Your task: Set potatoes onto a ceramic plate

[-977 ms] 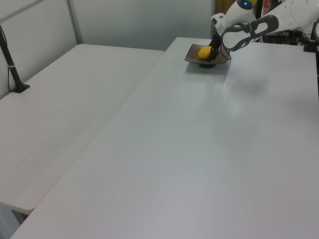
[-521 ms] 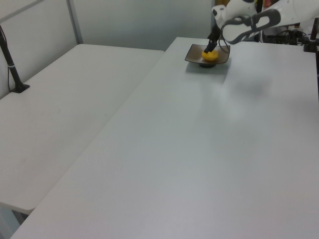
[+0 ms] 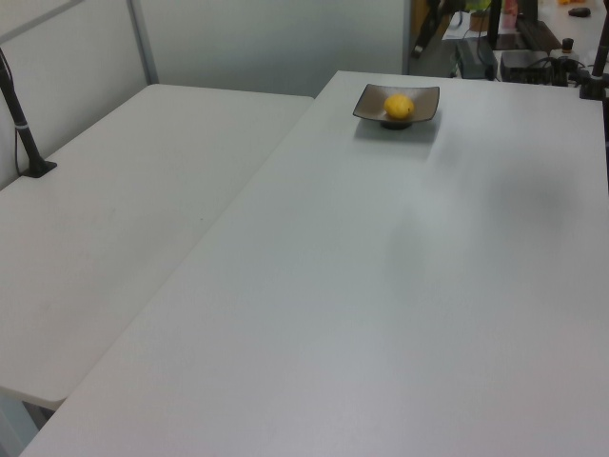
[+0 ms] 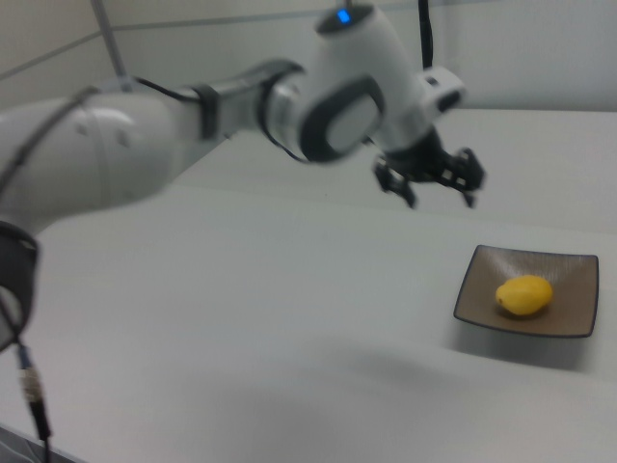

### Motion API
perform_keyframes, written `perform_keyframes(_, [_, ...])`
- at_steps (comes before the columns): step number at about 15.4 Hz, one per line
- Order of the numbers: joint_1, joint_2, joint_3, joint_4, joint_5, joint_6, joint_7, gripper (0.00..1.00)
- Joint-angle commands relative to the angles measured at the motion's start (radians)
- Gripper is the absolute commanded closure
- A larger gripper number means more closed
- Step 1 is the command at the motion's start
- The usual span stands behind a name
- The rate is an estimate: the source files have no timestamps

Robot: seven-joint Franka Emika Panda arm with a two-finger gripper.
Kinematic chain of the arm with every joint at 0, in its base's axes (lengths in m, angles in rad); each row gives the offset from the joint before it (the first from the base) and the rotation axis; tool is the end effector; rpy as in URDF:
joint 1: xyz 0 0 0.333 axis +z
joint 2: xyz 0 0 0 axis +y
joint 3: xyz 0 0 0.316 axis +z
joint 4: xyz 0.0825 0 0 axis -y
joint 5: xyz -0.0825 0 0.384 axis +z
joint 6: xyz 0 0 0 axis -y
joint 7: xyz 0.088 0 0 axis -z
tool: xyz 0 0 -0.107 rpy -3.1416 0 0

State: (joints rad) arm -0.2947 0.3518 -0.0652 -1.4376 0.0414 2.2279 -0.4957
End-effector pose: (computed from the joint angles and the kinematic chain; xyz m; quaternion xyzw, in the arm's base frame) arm 0.6620 -0.2398 0.5394 0.9740 0.0618 0.2016 0.0829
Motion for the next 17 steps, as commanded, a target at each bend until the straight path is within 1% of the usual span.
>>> perform_keyframes(1, [0.080, -0.229, -0.004, -0.098, 0.017, -0.325, 0.138, 0.00])
perform_keyframes(2, [0.100, -0.259, -0.004, -0.098, 0.017, -0.391, 0.163, 0.00])
perform_keyframes(3, [0.135, -0.301, -0.004, -0.101, 0.017, -0.478, 0.199, 0.00])
perform_keyframes(4, [0.158, -0.327, -0.005, -0.109, 0.017, -0.525, 0.233, 0.00])
perform_keyframes(6, [0.202, -0.387, -0.005, -0.145, 0.017, -0.579, 0.310, 0.00])
perform_keyframes(7, [0.250, -0.430, -0.007, -0.185, 0.017, -0.611, 0.360, 0.00])
perform_keyframes(8, [0.282, -0.451, -0.007, -0.202, 0.017, -0.625, 0.399, 0.00])
perform_keyframes(10, [0.333, -0.468, -0.005, -0.216, 0.017, -0.639, 0.477, 0.00])
perform_keyframes(12, [0.380, -0.465, 0.001, -0.230, 0.017, -0.645, 0.538, 0.00])
perform_keyframes(13, [0.388, -0.462, 0.020, -0.239, 0.017, -0.636, 0.568, 0.00])
perform_keyframes(15, [0.384, -0.450, 0.083, -0.259, 0.006, -0.617, 0.586, 0.00])
perform_keyframes(17, [0.382, -0.438, 0.100, -0.274, 0.006, -0.570, 0.583, 0.00])
